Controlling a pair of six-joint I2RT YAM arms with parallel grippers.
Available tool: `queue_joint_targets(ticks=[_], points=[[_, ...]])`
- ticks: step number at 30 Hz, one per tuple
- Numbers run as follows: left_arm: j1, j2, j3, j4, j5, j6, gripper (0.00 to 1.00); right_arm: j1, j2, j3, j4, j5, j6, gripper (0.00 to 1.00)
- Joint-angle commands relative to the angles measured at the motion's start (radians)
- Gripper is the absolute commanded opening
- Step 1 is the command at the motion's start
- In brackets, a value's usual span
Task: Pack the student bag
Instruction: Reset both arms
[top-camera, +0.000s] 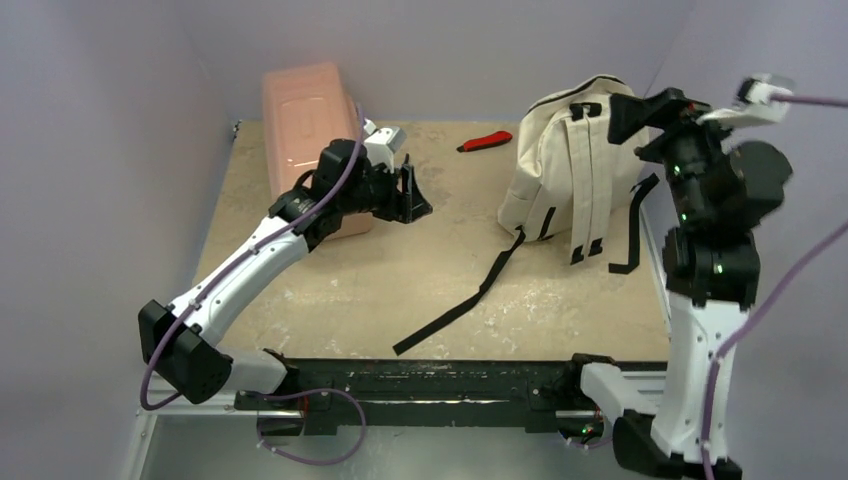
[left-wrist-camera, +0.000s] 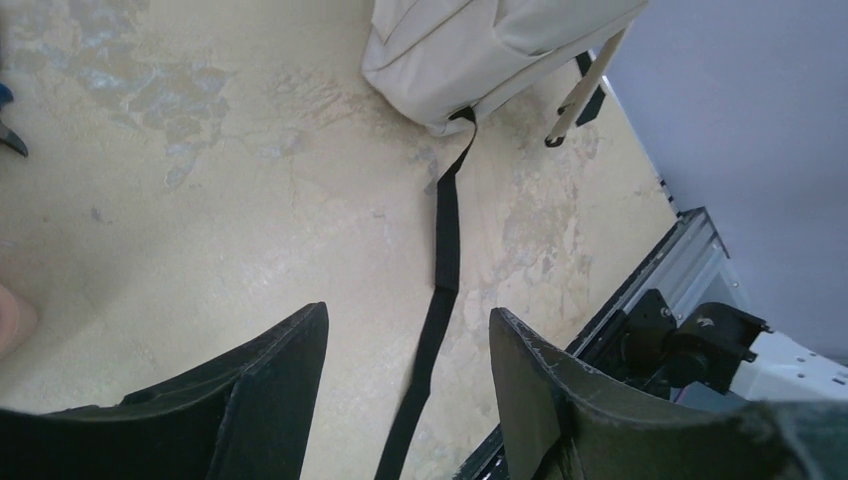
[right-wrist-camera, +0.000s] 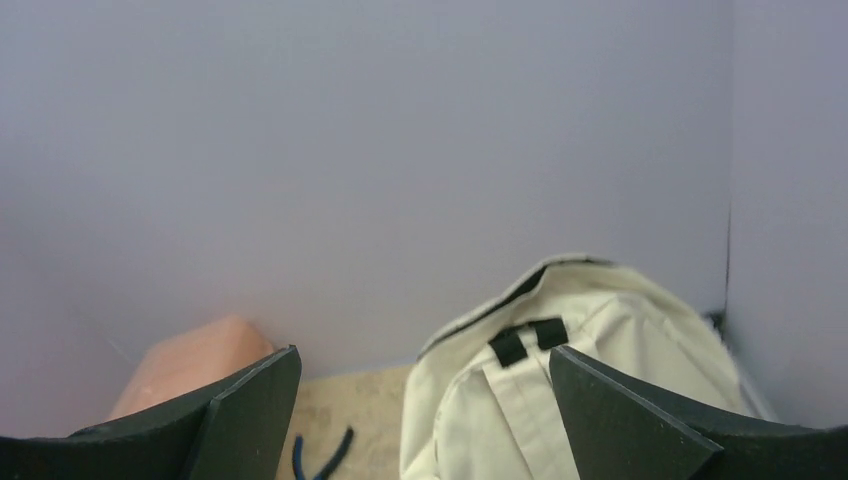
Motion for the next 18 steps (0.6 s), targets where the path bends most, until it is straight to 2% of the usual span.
queue_joint_targets(ticks=[1,5,8,11,15,18], points=[[0.005,-0.11,0.159,-0.004,0.065,-0.03,0.6,-0.003,-0.192,-0.054,0.241,0.129,0.013,0.99],[0.006,-0.233,0.19,0.036,0.029,-0.028,0.63,-0.003,-0.34,-0.156,0.343,0.261,0.032,0.99],[0.006,-0.368,0.118,0.139,-0.031,-0.015,0.72,0.022,-0.375,-0.165,0.323,0.319,0.031,0.99],[0.006,-0.488,0.036,0.246,-0.108,0.01,0.76,0.073,-0.407,-0.169,0.319,0.354,0.015,0.99],[0.006,-0.55,0.032,0.298,-0.136,0.064,0.77,0.103,-0.448,-0.182,0.312,0.372,0.024,0.99],[0.006,-0.546,0.056,0.302,-0.138,0.074,0.77,0.107,-0.486,-0.25,0.375,0.294,-0.005,0.99]])
